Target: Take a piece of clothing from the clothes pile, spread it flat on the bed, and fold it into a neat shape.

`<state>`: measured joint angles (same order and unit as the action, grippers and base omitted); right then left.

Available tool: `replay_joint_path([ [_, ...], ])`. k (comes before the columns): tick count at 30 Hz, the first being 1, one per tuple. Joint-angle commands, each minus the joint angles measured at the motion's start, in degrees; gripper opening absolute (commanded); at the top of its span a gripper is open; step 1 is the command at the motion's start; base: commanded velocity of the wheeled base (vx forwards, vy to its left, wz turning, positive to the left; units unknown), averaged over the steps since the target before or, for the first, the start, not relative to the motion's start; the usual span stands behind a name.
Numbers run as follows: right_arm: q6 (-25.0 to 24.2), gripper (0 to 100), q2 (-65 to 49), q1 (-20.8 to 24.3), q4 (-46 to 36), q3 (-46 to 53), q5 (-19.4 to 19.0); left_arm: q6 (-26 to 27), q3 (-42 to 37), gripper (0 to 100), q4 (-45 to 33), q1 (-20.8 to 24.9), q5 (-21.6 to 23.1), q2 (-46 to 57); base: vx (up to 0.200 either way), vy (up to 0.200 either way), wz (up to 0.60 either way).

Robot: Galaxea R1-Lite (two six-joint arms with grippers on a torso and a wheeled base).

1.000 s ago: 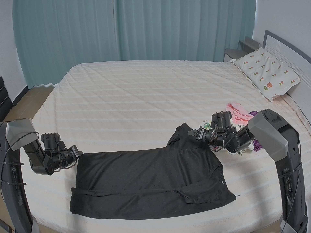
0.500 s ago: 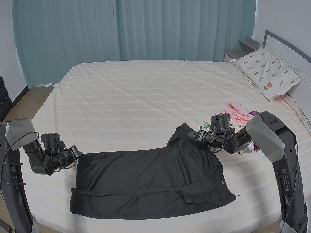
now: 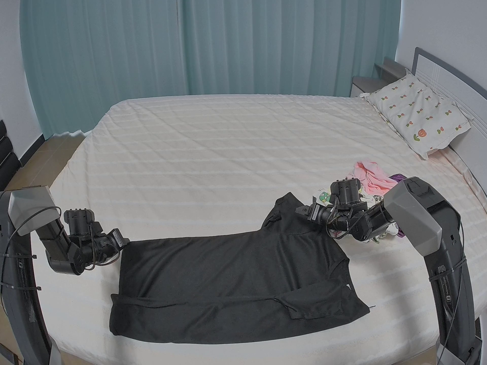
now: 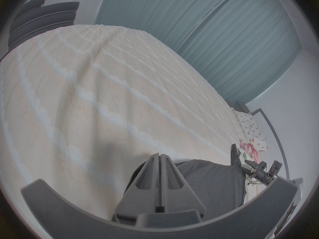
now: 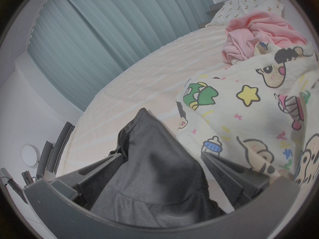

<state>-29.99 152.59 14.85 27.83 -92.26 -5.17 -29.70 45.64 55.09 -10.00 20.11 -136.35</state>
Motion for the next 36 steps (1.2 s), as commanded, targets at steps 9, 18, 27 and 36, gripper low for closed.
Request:
replay_joint_path([
  [9, -0.07, 100, 1.31, -0.26, 0.03, -0.91, -0.02, -0.01, -0.03, 0, 0.02, -0.11, 0.01, 0.12, 0.0, 0.0, 0.0],
  [18, -0.77, 100, 2.1, 0.01, -3.13, -2.58, -0.1, -0.01, -0.03, 0, 0.02, -0.11, 0.01, 0.03, 0.0, 0.0, 0.0],
  [27, -0.77, 0, 1.66, 0.01, -3.13, -2.22, -0.1, -0.01, 0.15, 0, 0.02, -0.2, -0.08, 0.03, 0.0, 0.0, 0.0],
  [36, -1.83, 0, 0.16, -0.61, -2.69, -1.96, -0.1, -0.1, 0.24, 0, 0.02, -0.64, -0.34, 0.21, 0.0, 0.0, 0.0],
])
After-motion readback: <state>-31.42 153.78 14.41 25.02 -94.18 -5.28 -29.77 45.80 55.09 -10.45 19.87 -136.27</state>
